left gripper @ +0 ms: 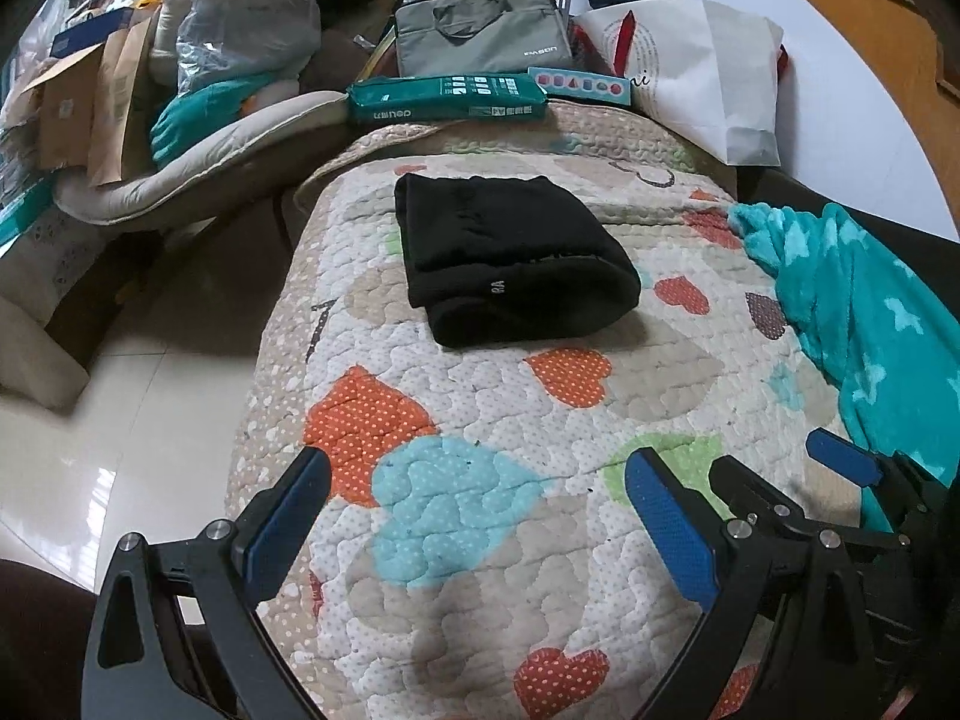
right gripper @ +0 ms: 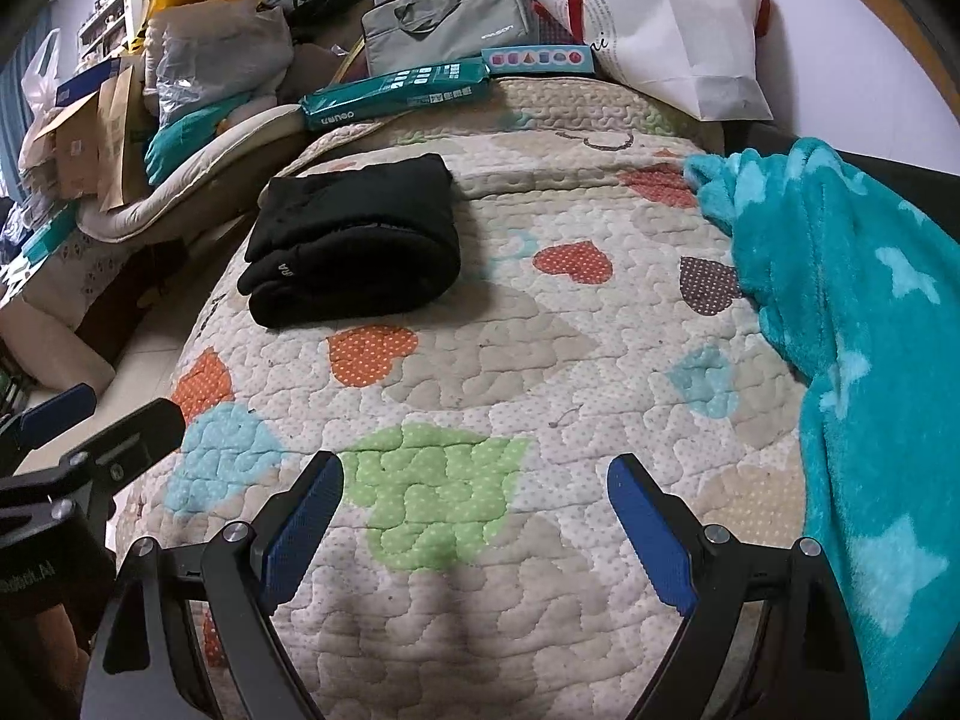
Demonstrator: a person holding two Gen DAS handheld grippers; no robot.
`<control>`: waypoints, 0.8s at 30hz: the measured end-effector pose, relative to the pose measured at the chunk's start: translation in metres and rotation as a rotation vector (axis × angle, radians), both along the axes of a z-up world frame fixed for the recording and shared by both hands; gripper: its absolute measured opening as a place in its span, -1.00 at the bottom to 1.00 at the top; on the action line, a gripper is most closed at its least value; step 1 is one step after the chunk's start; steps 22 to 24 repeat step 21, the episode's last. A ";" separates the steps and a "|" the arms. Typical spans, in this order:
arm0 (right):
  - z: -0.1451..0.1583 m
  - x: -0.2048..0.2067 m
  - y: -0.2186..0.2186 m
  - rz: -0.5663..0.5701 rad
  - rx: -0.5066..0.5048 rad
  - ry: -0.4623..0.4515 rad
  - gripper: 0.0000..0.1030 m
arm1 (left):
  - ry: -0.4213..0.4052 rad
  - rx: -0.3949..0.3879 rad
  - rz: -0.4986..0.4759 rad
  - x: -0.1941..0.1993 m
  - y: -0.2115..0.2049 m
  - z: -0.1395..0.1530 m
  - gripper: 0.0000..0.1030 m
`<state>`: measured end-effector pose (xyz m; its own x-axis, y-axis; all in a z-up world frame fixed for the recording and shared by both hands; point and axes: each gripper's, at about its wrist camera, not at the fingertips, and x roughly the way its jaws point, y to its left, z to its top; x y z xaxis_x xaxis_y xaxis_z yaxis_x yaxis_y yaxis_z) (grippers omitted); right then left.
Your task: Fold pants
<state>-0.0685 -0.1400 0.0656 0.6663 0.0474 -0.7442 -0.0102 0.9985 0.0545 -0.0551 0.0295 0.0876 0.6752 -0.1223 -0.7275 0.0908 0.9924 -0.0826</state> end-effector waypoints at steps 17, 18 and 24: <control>0.005 -0.002 0.002 0.005 -0.016 -0.024 0.81 | 0.073 -0.074 0.050 0.007 0.017 -0.010 0.91; 0.005 -0.002 0.002 0.006 -0.017 -0.025 0.81 | 0.077 -0.077 0.053 0.008 0.018 -0.010 0.91; 0.005 -0.002 0.001 0.001 -0.013 -0.022 0.81 | 0.090 -0.073 0.059 0.009 0.018 -0.012 0.91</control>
